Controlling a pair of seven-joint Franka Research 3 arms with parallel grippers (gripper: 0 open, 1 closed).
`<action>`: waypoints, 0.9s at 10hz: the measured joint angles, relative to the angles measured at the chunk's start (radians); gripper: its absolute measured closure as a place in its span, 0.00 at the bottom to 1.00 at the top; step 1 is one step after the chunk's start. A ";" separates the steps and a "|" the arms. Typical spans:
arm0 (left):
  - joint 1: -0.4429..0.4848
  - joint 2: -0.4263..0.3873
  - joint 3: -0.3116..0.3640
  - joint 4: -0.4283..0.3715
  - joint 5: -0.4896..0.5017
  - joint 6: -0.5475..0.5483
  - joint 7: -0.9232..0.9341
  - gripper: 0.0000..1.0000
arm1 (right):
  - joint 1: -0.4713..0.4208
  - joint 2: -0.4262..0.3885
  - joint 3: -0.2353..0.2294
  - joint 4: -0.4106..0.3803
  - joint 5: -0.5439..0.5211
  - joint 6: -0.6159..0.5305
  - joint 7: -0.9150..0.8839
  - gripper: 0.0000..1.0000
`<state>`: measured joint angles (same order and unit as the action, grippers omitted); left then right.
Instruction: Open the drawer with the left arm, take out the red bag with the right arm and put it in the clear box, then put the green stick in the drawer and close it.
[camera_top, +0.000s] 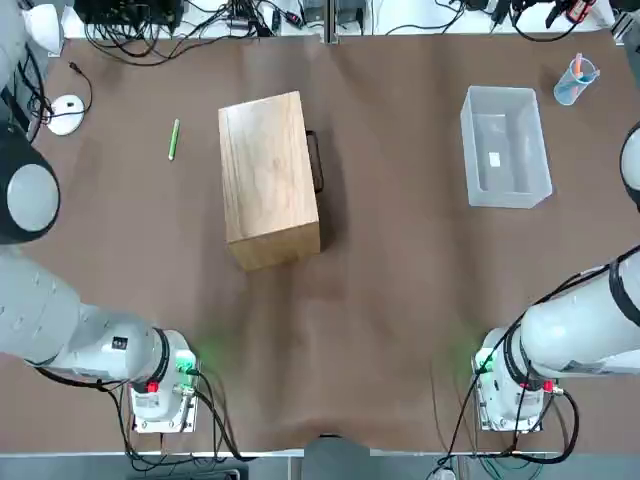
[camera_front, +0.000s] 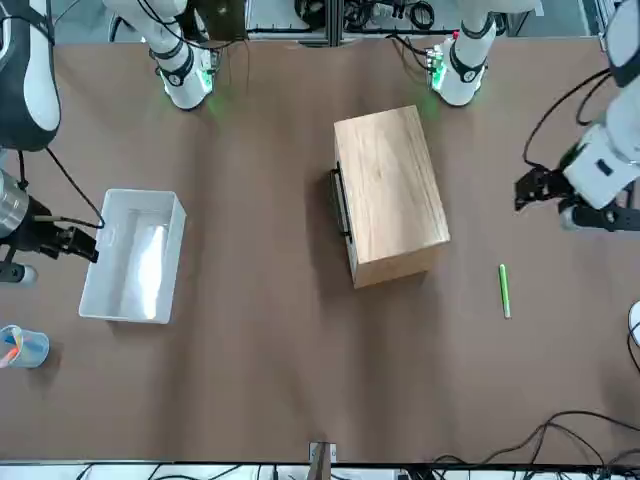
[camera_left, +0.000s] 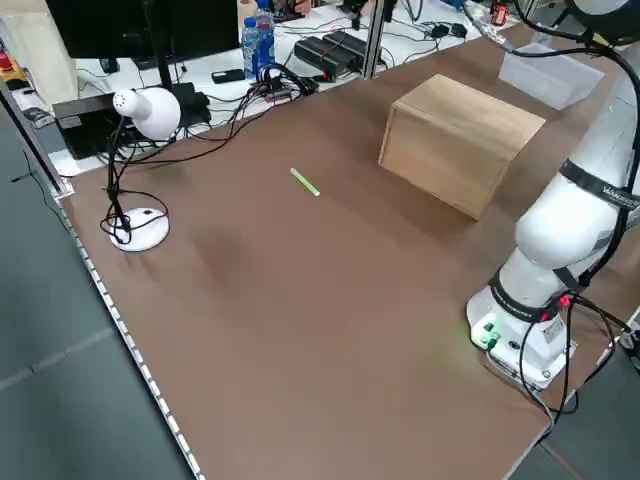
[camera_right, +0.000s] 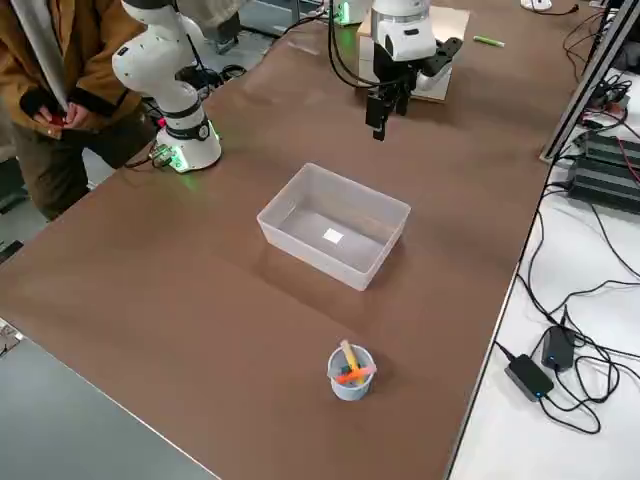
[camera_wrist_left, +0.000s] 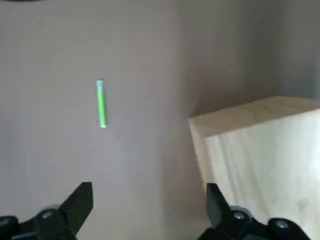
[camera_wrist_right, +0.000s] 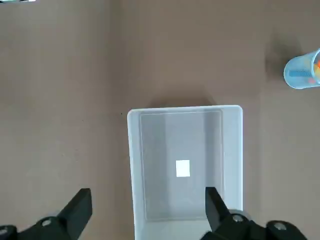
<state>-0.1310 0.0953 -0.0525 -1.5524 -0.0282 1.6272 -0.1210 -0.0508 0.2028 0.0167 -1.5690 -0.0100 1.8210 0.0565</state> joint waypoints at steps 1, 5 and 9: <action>-0.004 0.014 -0.069 0.000 0.000 0.002 -0.086 0.00 | 0.000 0.000 0.000 0.000 0.000 0.002 0.000 0.00; -0.027 0.164 -0.292 0.065 0.000 0.108 -0.441 0.00 | 0.001 0.018 0.001 -0.002 0.000 0.029 0.000 0.00; -0.246 0.296 -0.311 0.132 0.061 0.221 -0.806 0.00 | 0.008 0.019 0.003 -0.004 0.000 0.031 0.001 0.00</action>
<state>-0.3775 0.3910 -0.3630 -1.4204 0.0327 1.8477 -0.9273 -0.0428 0.2221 0.0194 -1.5733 -0.0100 1.8518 0.0574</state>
